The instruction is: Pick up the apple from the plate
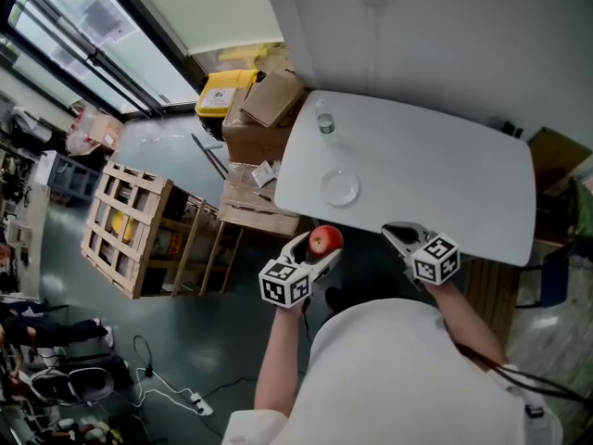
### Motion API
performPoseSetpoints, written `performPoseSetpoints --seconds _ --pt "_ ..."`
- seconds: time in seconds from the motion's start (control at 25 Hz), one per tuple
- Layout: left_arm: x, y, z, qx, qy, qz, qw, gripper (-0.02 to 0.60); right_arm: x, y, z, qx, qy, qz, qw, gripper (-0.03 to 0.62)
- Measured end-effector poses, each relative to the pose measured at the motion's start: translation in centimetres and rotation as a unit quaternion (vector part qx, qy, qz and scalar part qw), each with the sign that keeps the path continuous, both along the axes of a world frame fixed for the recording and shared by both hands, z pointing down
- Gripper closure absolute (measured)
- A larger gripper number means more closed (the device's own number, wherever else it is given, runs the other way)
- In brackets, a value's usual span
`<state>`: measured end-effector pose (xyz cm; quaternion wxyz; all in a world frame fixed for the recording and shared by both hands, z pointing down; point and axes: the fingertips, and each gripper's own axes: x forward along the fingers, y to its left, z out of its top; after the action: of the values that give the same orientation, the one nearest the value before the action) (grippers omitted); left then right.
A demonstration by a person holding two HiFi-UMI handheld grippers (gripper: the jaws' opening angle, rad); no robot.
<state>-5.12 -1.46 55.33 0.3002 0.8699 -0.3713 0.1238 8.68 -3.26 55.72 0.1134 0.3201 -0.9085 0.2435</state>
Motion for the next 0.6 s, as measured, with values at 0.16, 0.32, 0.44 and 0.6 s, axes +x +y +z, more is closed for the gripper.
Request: performPoseSetpoints --seconds 0.16,0.32,0.44,0.6 --pt "0.1 -0.3 -0.1 0.001 -0.002 -0.001 1.0 0.21 -0.1 -0.2 -0.1 0.001 -0.001 -0.007 1.0 0.557" --pt "0.1 -0.7 -0.1 0.003 -0.001 -0.002 1.0 0.21 -0.1 -0.7 -0.3 0.004 0.0 -0.01 1.0 0.557" --pt "0.2 -0.9 -0.2 0.003 0.0 -0.003 1.0 0.21 -0.3 -0.9 -0.4 0.005 0.0 -0.013 1.0 0.557" --pt "0.2 -1.1 -0.2 0.003 0.0 -0.002 1.0 0.21 -0.3 -1.1 -0.5 0.007 0.0 -0.015 1.0 0.557"
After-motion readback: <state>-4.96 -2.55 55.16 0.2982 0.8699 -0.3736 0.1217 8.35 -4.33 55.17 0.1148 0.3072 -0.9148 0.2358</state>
